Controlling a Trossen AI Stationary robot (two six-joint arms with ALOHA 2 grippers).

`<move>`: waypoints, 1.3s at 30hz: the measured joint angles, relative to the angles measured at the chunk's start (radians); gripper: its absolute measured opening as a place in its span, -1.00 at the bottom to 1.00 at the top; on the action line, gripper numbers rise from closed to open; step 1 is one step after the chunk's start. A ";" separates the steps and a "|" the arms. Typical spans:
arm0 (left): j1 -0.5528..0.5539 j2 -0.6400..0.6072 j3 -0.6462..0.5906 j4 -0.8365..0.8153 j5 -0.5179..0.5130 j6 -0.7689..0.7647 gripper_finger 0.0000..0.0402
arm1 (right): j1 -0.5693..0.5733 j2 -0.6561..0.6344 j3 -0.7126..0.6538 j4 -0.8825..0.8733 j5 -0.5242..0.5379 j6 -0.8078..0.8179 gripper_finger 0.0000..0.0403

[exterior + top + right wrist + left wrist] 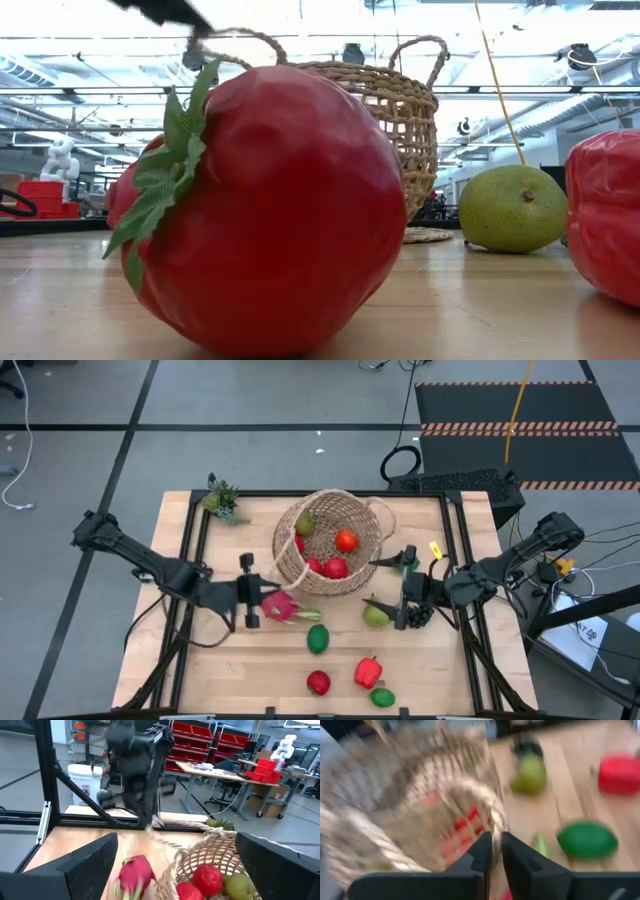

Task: Build produce basket
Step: Adjust the basket on the mat

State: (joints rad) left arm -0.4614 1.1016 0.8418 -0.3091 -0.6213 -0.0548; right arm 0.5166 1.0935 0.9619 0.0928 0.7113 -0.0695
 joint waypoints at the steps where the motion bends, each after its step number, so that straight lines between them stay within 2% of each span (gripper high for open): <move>1: 0.000 -0.014 0.022 0.005 -0.009 0.033 -0.83 | 0.003 0.000 0.000 0.000 0.001 -0.003 0.99; 4: 0.000 -0.052 0.076 0.001 -0.016 0.119 -0.88 | 0.003 0.000 0.000 0.008 0.003 -0.003 0.99; 8: -0.009 -0.115 0.118 0.012 -0.011 0.177 -0.84 | 0.003 0.000 0.000 0.001 0.003 -0.004 0.99; 11: -0.044 -0.154 0.109 0.004 0.070 0.177 -0.80 | 0.004 0.000 0.000 -0.018 0.002 0.003 0.99; 15: -0.112 -0.160 0.047 -0.001 0.236 0.147 -0.80 | 0.013 0.000 0.000 -0.030 0.002 0.005 0.99; 17: -0.138 -0.138 -0.009 0.021 0.250 0.107 -0.80 | 0.016 0.000 0.000 -0.030 0.002 0.005 0.99; 21: -0.133 -0.070 -0.145 0.108 0.214 0.068 -0.89 | 0.016 0.000 0.000 -0.016 0.001 0.006 0.99; 24: -0.091 -0.014 -0.224 0.230 0.167 0.078 -0.98 | 0.016 0.000 0.000 -0.003 0.002 0.006 0.99; 28: 0.017 0.043 -0.275 0.318 0.122 0.080 -0.94 | 0.016 0.000 0.000 0.003 0.003 0.001 0.99; 35: 0.222 0.106 -0.279 0.320 0.134 0.104 -0.98 | 0.014 -0.001 0.000 0.008 0.064 -0.064 0.99; 39: 0.311 0.125 -0.279 0.338 0.143 0.126 -0.93 | 0.014 -0.001 0.000 0.008 0.077 -0.073 0.99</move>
State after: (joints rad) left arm -0.1507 1.2266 0.5629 0.0288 -0.4787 0.0711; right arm 0.5304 1.0927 0.9623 0.1009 0.7883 -0.1429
